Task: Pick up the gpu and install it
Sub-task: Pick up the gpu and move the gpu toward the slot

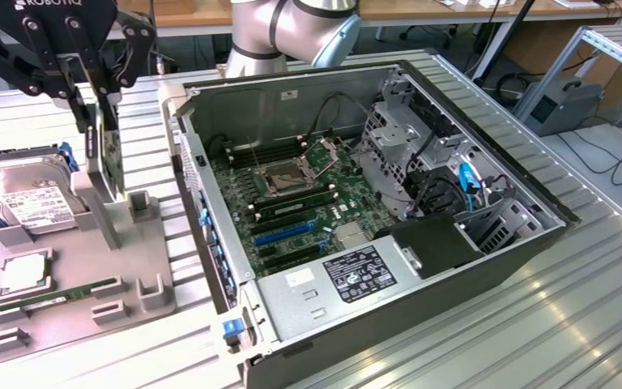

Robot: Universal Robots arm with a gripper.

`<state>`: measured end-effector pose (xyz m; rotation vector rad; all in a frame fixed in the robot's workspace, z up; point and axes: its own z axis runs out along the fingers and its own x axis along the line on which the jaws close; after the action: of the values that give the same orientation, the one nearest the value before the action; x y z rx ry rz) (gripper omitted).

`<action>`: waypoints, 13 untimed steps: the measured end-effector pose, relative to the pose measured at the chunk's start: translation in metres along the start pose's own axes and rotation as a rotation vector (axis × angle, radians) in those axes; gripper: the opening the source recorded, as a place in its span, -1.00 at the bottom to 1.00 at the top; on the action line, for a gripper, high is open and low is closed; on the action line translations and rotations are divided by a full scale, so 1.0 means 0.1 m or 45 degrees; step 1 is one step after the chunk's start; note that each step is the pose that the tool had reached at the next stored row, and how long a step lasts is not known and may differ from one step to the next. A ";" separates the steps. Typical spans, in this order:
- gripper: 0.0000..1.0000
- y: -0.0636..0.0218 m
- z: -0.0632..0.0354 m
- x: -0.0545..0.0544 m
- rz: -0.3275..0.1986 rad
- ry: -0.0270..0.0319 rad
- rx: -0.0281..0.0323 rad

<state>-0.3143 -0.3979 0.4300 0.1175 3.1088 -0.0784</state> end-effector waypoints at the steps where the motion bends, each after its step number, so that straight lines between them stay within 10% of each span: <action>1: -0.47 0.000 -0.009 0.00 0.000 -0.0001 -0.0001; 13: -0.47 -0.015 -0.015 -0.02 0.000 -0.0001 -0.0001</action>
<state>-0.3120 -0.3994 0.4316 0.1176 3.1087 -0.0784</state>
